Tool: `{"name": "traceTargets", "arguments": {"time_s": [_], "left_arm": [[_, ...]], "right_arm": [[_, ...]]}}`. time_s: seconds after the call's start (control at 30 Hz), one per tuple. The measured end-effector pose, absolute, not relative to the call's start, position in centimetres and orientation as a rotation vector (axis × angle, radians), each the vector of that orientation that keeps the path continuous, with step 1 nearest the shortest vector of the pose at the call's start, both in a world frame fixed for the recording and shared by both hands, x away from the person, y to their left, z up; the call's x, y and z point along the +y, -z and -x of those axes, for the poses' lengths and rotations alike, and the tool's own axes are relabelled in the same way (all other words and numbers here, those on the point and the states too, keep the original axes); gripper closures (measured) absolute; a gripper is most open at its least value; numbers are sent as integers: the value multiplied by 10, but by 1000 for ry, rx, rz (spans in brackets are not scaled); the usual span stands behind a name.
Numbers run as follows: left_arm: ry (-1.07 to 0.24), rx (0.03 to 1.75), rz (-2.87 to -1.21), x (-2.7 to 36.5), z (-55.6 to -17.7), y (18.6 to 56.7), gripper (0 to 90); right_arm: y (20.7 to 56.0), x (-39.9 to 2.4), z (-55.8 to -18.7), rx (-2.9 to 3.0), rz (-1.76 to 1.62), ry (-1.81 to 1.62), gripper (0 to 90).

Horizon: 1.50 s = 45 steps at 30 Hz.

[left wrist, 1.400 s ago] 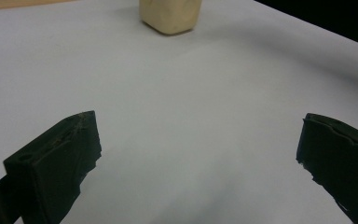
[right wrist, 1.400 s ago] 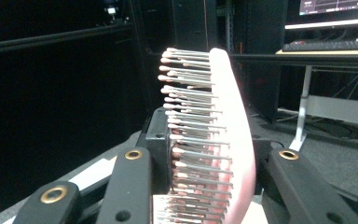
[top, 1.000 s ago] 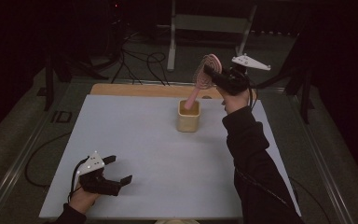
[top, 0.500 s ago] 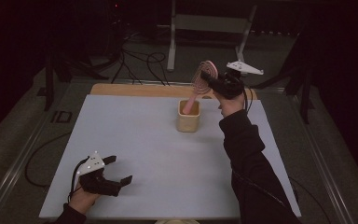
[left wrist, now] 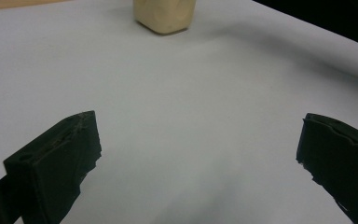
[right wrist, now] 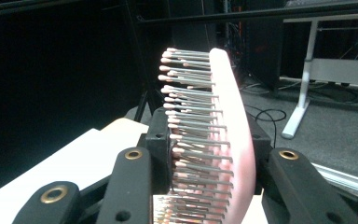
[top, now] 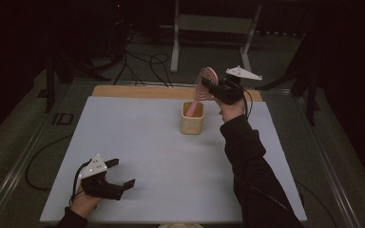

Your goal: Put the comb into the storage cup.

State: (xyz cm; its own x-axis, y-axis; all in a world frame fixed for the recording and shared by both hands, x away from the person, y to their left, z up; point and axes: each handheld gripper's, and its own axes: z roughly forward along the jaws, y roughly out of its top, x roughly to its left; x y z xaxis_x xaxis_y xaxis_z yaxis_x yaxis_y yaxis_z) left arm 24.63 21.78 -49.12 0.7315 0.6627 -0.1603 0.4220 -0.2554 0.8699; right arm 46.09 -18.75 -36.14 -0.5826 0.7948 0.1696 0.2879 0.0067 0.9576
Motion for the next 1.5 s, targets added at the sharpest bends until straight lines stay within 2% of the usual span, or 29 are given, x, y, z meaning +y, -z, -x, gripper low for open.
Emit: {"name": "traceTargets", "arguments": {"time_s": [0.7, 1.5], "left_arm": [[-289, 832, -1889, 218, -246, 490, 1], [-291, 832, -1889, 218, -246, 491, 1]], "right_arm": [[392, -185, -465, 1882, -1188, -1601, 650], [410, -186, -467, 1901, -1248, -1600, 649]]}}
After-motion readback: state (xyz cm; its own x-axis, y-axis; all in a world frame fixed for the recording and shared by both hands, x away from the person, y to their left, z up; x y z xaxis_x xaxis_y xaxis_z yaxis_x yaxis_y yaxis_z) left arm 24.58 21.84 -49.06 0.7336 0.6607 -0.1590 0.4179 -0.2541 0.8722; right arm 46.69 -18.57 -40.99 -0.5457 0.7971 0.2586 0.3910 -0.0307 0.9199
